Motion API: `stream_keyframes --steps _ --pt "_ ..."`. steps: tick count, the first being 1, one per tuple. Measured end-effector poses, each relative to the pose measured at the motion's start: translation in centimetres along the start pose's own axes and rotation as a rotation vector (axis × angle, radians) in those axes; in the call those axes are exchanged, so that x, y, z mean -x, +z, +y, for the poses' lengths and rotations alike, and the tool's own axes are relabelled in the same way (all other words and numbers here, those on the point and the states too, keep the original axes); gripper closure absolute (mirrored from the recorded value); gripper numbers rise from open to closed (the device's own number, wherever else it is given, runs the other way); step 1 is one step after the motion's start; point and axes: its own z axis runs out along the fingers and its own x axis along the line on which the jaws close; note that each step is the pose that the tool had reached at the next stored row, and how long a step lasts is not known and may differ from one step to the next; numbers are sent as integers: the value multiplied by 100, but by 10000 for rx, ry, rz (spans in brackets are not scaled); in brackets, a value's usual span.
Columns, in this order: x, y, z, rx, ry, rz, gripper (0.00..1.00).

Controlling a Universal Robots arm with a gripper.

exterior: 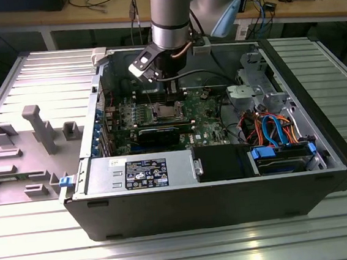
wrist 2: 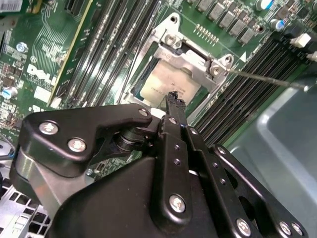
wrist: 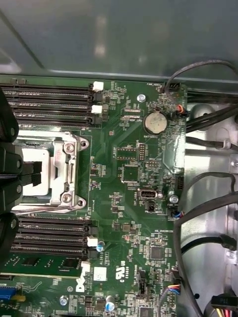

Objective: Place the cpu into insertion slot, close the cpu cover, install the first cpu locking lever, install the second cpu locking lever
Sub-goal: 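Close the cpu cover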

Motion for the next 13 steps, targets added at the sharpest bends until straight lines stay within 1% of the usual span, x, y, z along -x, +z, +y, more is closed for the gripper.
stream_keyframes --steps 5,13 --pt "8 27 -69 0 -2 0 89" --pt "8 65 -101 0 -2 0 89"
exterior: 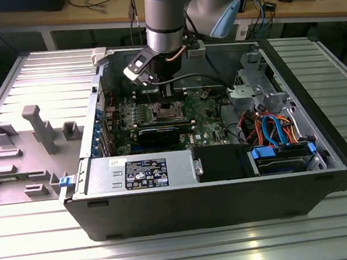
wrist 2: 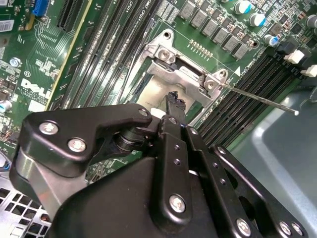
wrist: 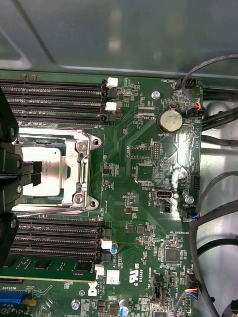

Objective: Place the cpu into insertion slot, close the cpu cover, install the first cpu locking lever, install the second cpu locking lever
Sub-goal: 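Close the cpu cover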

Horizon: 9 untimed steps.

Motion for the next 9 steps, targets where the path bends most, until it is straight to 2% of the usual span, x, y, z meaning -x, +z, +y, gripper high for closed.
stream_keyframes --steps 9 --pt "-1 35 -12 0 -1 0 89"
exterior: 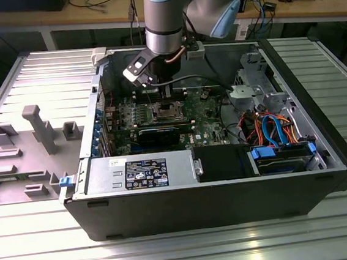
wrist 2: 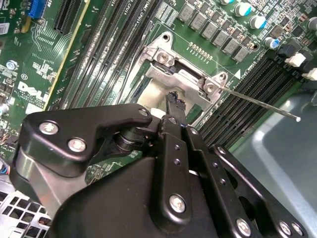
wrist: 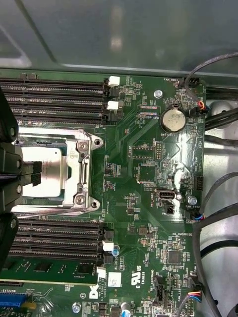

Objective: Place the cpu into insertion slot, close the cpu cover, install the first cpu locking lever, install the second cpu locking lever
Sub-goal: 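Close the cpu cover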

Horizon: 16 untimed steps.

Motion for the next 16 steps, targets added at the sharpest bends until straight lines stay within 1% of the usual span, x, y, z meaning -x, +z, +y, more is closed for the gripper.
stream_keyframes --steps 7,16 --pt "-1 32 -1 0 0 0 89" --pt "-3 69 -40 0 0 0 89"
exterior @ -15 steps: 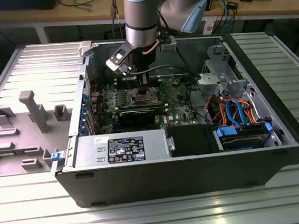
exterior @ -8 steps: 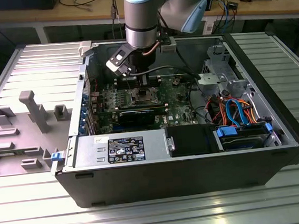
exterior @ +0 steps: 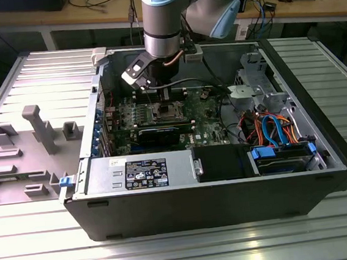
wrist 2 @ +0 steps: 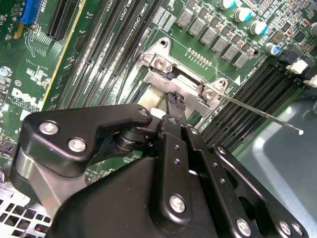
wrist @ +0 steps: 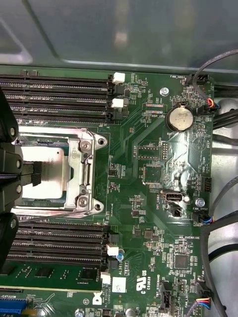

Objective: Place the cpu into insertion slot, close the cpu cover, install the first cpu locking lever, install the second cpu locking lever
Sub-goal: 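Close the cpu cover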

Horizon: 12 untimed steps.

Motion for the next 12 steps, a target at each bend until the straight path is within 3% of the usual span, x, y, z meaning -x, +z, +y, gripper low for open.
stream_keyframes --steps 12 --pt "-5 21 -89 0 -1 -1 89"
